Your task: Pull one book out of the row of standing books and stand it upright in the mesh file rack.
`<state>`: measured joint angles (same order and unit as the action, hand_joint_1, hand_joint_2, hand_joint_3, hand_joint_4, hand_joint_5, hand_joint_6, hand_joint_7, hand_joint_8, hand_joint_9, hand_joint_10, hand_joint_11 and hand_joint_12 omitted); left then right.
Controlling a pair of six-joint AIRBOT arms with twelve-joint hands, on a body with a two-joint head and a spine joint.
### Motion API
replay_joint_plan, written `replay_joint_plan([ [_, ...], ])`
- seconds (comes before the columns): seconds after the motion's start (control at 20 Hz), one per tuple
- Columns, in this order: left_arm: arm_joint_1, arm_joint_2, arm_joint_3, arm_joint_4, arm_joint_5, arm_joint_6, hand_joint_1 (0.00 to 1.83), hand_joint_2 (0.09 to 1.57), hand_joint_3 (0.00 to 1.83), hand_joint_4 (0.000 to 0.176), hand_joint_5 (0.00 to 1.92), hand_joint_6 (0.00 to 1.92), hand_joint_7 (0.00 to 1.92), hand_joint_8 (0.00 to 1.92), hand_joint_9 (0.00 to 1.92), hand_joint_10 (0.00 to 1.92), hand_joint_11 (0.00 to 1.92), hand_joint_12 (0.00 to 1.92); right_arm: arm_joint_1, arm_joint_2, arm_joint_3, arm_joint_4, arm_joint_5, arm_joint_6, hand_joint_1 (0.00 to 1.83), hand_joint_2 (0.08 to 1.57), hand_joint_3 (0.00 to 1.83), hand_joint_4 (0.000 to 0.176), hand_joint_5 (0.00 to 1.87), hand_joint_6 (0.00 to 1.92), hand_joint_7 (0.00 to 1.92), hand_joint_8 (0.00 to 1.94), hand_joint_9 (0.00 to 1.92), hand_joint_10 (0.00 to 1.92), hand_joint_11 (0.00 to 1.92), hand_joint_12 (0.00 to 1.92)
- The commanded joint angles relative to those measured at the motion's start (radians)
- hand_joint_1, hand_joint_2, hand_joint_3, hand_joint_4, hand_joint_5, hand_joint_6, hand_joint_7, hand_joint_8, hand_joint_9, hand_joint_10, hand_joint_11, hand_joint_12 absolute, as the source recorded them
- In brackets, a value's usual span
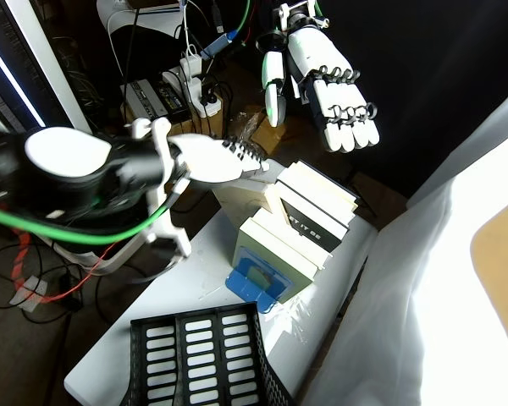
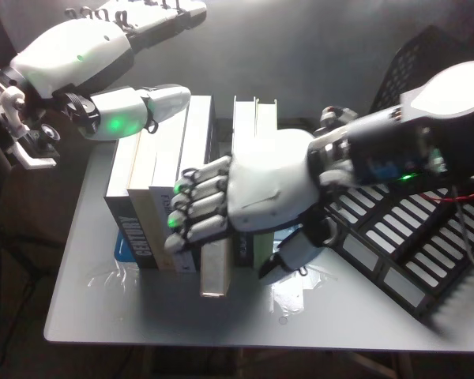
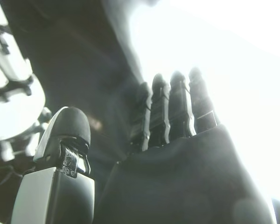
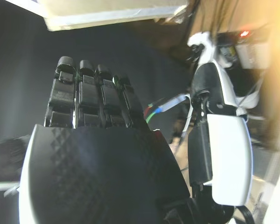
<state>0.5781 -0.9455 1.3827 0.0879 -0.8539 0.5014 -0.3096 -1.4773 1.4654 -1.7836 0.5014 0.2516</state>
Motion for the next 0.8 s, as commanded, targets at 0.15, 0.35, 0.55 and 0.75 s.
replay_joint_plan([
  [0.15,-0.018,-0.005,0.007,-0.022,-0.129,-0.001,0.37,1.40,0.00,0.006,0.17,0.02,0.11,0.00,0.00,0.00,0.00,0.00,0.008,-0.054,0.040,-0.025,-0.070,0.001,1.07,1.07,0.00,0.000,0.00,0.00,0.00,0.00,0.00,0.00,0.00,0.00],
  [0.35,-0.017,-0.015,0.014,-0.022,-0.130,-0.008,0.35,1.40,0.00,0.003,0.17,0.02,0.10,0.00,0.00,0.00,0.00,0.00,-0.006,-0.118,0.072,-0.092,-0.132,0.001,1.05,1.19,0.02,0.000,0.16,0.01,0.08,0.00,0.01,0.00,0.00,0.07],
  [0.55,-0.014,-0.022,0.022,-0.022,-0.135,-0.022,0.33,1.41,0.00,0.004,0.17,0.01,0.11,0.00,0.00,0.00,0.00,0.00,-0.032,-0.157,0.092,-0.135,-0.172,0.001,1.12,1.12,0.00,0.015,0.16,0.00,0.13,0.02,0.07,0.03,0.03,0.02],
  [0.75,-0.011,-0.029,0.029,-0.022,-0.144,-0.035,0.31,1.40,0.00,0.009,0.17,0.01,0.10,0.00,0.00,0.00,0.00,0.00,-0.046,-0.194,0.131,-0.210,-0.206,0.048,1.12,1.11,0.00,0.000,0.17,0.01,0.11,0.01,0.03,0.01,0.01,0.01],
])
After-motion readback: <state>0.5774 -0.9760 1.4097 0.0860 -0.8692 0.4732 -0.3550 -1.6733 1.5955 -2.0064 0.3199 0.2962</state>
